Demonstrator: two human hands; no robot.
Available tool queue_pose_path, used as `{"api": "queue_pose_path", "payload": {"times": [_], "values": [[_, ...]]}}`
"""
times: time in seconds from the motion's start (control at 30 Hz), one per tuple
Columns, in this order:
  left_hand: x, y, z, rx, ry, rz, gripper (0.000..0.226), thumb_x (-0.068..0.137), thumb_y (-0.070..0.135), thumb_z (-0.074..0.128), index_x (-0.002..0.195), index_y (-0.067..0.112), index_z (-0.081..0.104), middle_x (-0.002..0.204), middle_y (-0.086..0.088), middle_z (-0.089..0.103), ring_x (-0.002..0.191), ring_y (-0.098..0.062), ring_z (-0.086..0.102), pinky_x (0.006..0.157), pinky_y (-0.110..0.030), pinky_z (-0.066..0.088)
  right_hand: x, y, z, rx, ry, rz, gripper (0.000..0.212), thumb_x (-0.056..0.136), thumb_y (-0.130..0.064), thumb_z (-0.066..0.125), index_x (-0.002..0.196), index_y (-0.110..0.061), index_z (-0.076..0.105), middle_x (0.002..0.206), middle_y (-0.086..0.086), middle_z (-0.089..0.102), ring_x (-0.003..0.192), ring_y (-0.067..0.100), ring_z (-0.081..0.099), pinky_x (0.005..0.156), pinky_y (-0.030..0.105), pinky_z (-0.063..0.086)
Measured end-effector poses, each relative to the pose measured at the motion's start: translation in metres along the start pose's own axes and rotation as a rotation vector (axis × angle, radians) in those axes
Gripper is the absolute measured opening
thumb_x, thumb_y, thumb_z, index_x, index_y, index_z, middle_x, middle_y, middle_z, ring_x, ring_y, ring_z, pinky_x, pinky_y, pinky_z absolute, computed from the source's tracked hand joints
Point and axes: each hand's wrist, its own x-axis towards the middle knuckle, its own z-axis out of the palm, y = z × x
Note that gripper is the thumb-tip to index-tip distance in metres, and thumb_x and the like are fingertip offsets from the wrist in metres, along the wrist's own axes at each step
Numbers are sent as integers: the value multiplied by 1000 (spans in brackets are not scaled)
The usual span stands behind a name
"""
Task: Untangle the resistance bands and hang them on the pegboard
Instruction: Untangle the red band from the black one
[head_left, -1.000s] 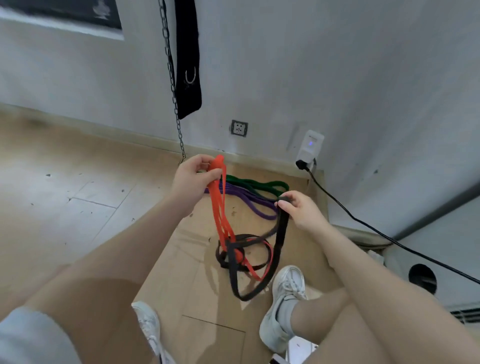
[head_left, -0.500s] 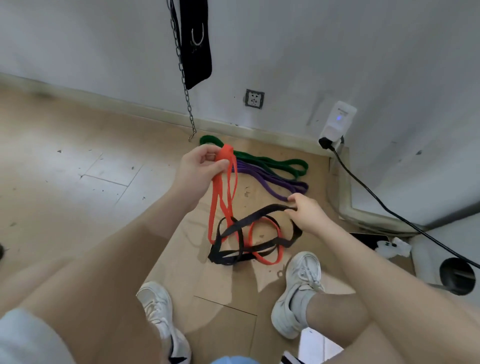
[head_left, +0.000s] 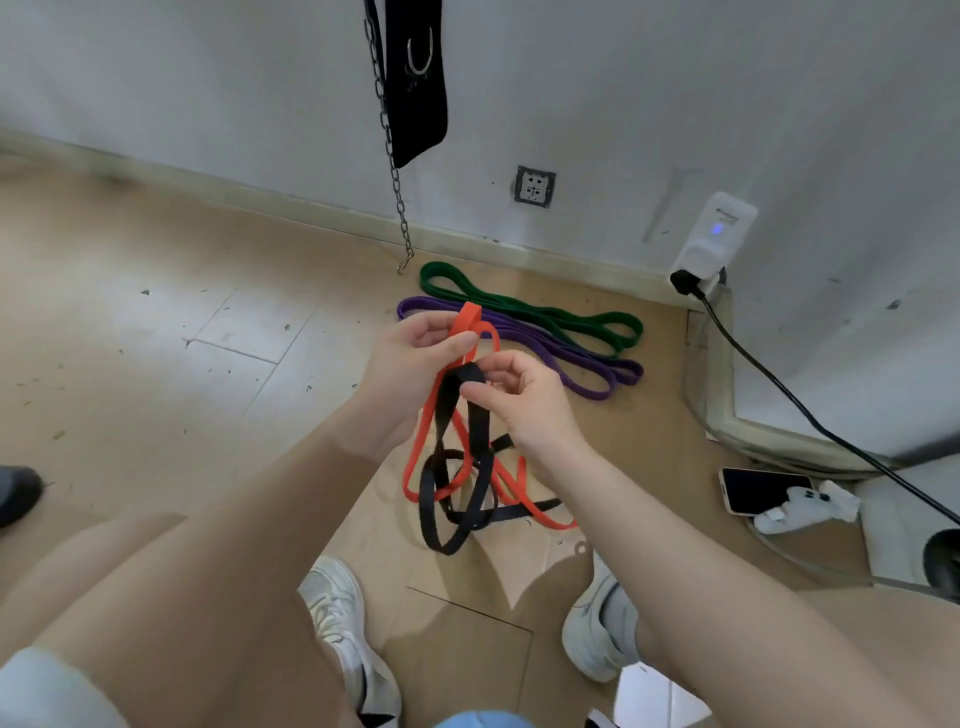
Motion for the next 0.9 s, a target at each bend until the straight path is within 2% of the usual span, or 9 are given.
{"api": "queue_pose_path", "payload": {"times": [0.1, 0.23, 0.3, 0.43, 0.57, 0.67, 0.73, 0.8, 0.9], "values": [[-7, -1, -6, -50, -5, -49, 13, 88, 12, 61, 99, 17, 66, 85, 4, 73, 74, -4, 69, 62, -15, 51, -7, 0, 13, -21, 22, -60, 13, 84, -17, 67, 96, -20, 62, 85, -10, 62, 70, -5, 60, 62, 12, 47], [-11, -2, -14, -60, -11, -75, 13, 88, 16, 60, 98, 19, 67, 83, 6, 73, 76, -6, 68, 72, -21, 50, -4, 6, 20, -88, 51, -90, 13, 82, -25, 69, 92, -20, 63, 121, -12, 51, 112, 5, 47, 92, 25, 41], [-12, -3, -14, -74, -40, -79, 12, 89, 14, 58, 96, 20, 66, 80, 6, 73, 77, -7, 68, 74, -22, 51, -6, 8, 24, 43, -40, -54, 17, 83, -20, 67, 97, -15, 59, 120, -2, 58, 113, 13, 55, 96, 35, 48], [-14, -3, -11, -72, -52, -91, 13, 89, 14, 59, 99, 18, 65, 79, 0, 71, 77, -12, 67, 79, -27, 49, -7, 8, 25, 133, -71, -42, 25, 87, -11, 62, 105, 0, 50, 95, 21, 61, 88, 22, 60, 86, 35, 52], [-13, -4, -12, 62, 14, -65, 8, 85, 13, 65, 92, 17, 65, 85, -3, 72, 79, -9, 67, 78, -24, 44, 0, 8, 15, -191, -23, -35, 30, 79, -26, 72, 91, -15, 46, 78, -1, 51, 70, 11, 51, 66, 29, 49], [-12, -8, -11, 152, 12, -51, 7, 86, 13, 64, 92, 16, 64, 85, 0, 74, 80, -8, 69, 75, -20, 47, 2, 9, 9, -403, 8, -3, 44, 79, -32, 71, 115, -23, 47, 92, -8, 55, 81, 5, 54, 68, 20, 45], [-12, -11, -8, 186, -12, -48, 8, 87, 13, 63, 92, 18, 63, 85, 3, 73, 78, -3, 68, 68, -13, 45, 6, 10, 4, -546, 14, -23, 33, 84, -29, 67, 114, -23, 56, 96, -7, 59, 86, 7, 56, 74, 26, 47], [-13, -12, -6, 205, -54, -32, 8, 87, 12, 63, 91, 19, 63, 85, 5, 73, 76, 0, 67, 66, -11, 47, 8, 7, -2, -546, 45, -2, 17, 87, -26, 64, 104, -22, 63, 87, -10, 59, 77, 4, 54, 66, 22, 43], [-12, -11, -1, 185, -60, -23, 8, 88, 12, 61, 95, 16, 63, 86, 5, 73, 75, 3, 66, 67, -9, 48, 7, 4, -4, -538, 37, 37, 12, 87, -29, 62, 97, -22, 64, 83, -8, 63, 75, 9, 58, 62, 21, 45]]}}
